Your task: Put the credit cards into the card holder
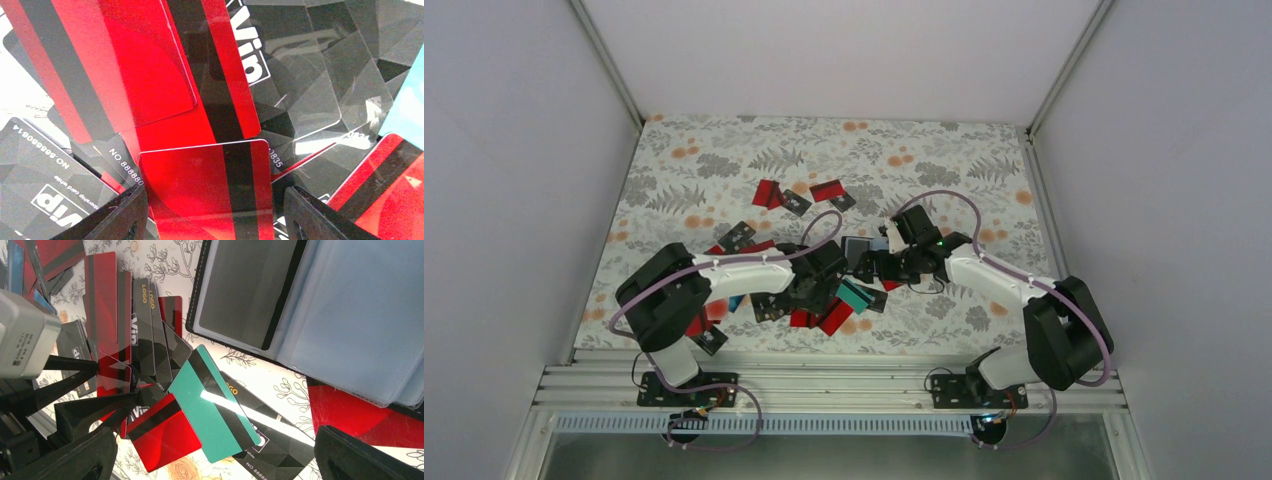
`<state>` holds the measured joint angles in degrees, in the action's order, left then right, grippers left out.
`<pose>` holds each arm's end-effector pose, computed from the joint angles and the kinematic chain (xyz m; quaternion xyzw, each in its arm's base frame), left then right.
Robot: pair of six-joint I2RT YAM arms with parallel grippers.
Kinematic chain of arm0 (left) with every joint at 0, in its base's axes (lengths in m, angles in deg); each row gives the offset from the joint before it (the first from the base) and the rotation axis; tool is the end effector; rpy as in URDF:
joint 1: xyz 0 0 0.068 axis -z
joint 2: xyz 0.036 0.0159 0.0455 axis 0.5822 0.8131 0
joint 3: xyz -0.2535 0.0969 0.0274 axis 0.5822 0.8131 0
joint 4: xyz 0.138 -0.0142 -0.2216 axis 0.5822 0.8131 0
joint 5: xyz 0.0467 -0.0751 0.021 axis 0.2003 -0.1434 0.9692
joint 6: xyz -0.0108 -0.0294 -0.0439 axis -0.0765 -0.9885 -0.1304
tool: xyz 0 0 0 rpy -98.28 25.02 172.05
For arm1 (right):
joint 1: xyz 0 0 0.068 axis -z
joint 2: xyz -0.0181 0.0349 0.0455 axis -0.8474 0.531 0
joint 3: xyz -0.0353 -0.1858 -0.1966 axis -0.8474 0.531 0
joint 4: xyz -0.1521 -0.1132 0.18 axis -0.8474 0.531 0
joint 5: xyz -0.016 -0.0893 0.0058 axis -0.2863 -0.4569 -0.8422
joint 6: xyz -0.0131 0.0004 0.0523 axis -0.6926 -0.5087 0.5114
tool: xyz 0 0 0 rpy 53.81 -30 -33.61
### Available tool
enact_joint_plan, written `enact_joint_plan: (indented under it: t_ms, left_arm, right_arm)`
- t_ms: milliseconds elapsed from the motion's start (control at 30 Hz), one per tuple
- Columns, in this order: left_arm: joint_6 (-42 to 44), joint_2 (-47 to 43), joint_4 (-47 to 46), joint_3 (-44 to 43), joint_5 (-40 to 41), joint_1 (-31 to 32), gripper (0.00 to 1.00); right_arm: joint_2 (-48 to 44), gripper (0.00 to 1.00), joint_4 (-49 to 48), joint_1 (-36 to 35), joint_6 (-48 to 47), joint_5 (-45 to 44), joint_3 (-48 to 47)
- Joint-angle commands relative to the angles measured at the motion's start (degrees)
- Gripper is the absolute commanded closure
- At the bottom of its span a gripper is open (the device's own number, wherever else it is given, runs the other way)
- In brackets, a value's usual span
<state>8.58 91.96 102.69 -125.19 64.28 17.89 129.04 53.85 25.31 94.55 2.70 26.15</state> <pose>0.1760 -0.2312 0.1468 0.0795 0.9938 -0.0052 0.0770 0.2163 0.1538 0.1906 -0.0778 0.9510 0.2758 0.1162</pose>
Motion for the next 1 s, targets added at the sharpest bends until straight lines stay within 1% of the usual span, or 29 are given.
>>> enact_joint_plan:
  t_ms: [0,100,267,800,967]
  left_arm:
    - [-2.38,6.07,0.47,3.12,-0.09,1.33,0.33]
    - [-3.17,6.01,-0.45,4.45,-0.34,1.35,0.39]
    - [-3.45,4.86,-0.84,5.20,-0.38,1.45,0.42]
    - [-3.02,-5.12,1.23,2.01,-0.54,1.44,0.42]
    - [-3.01,-6.94,2.86,0.93,-0.35,1.44,0.43]
  right_arm:
    - [-1.60,0.00,-0.23,-0.58,-1.39,-0.95,1.20]
    - [-2.06,0.00,-0.13,-0.56,-1.66,-1.00,1.42]
    - [-2.22,0.00,-0.20,-0.53,-2.15,-0.75,1.63]
    - [-4.31,0.00,-1.95,-0.55,-0.56,5.20,1.29]
    - [-4.33,0.00,-2.65,-0.51,-0.12,6.53,1.48]
